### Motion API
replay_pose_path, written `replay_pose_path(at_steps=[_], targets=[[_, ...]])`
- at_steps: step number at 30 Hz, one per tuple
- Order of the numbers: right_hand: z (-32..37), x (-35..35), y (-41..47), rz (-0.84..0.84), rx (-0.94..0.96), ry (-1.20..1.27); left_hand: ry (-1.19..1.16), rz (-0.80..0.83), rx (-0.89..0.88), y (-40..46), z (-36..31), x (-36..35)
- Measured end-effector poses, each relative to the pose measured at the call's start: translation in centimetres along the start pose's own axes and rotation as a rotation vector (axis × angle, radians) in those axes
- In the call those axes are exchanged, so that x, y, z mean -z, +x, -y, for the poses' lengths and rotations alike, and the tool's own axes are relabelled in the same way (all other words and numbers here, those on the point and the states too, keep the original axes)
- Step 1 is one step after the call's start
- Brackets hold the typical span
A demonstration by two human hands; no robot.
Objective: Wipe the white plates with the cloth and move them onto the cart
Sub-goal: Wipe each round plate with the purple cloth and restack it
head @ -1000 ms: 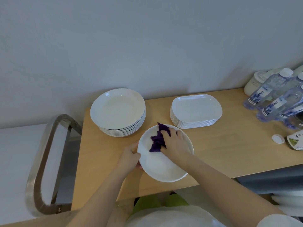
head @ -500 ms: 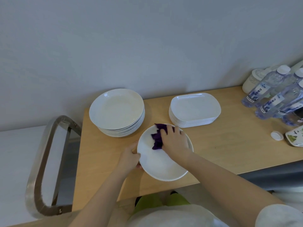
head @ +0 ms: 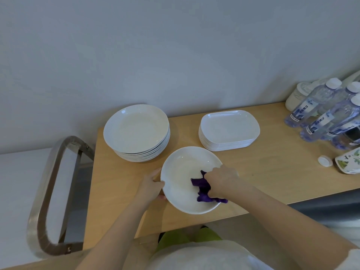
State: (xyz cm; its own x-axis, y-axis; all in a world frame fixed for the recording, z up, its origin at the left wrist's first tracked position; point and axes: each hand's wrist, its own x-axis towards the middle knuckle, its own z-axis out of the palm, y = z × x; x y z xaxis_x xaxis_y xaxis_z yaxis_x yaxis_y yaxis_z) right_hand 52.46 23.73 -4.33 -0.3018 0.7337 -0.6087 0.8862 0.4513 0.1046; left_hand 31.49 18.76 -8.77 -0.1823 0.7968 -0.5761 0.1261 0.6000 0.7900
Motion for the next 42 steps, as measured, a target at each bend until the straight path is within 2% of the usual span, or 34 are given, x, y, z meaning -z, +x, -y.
replay_pose_path(at_steps=[5, 7, 10, 13, 15, 18, 23, 29, 33, 38, 42], targets=[[-1.3, 0.8, -0.8, -0.041, -0.091, -0.213, 0.102, -0.002, -0.001, 0.2, -0.2, 0.0], [-3.3, 1.6, -1.2, -0.095, -0.161, -0.119, 0.166, -0.011, -0.025, 0.2, -0.2, 0.1], [-7.3, 1.8, -2.2, -0.179, -0.269, 0.154, 0.254, -0.028, -0.063, 0.2, 0.2, 0.3], [-10.4, 0.3, -2.3, -0.188, -0.342, 0.27, 0.276, -0.062, -0.051, 0.3, 0.8, 0.4], [-11.5, -1.0, -2.0, -0.192, -0.378, 0.344, 0.225, -0.12, -0.022, 0.2, 0.9, 0.7], [-11.9, -3.1, -1.4, -0.184, -0.416, 0.33, 0.128, -0.246, -0.004, 0.3, 0.8, 1.6], [-11.2, -5.7, -1.2, -0.26, -0.435, 0.358, 0.041, -0.45, -0.07, 0.5, 0.0, 3.9], [-10.2, -4.0, -1.5, -0.148, -0.447, 0.369, -0.058, -0.712, -0.192, 0.0, -1.8, 6.7], [-7.7, -0.1, -1.0, -0.36, -0.359, 0.347, -0.076, -0.776, -0.229, 0.0, -3.2, 9.4], [-2.5, 4.7, 1.2, -0.561, -0.052, 0.654, -0.076, -0.816, -0.231, 1.1, -4.5, 12.3], [2.4, 7.9, 4.5, -0.594, 0.039, 0.843, -0.024, -0.74, -0.182, 2.7, -5.0, 13.1]])
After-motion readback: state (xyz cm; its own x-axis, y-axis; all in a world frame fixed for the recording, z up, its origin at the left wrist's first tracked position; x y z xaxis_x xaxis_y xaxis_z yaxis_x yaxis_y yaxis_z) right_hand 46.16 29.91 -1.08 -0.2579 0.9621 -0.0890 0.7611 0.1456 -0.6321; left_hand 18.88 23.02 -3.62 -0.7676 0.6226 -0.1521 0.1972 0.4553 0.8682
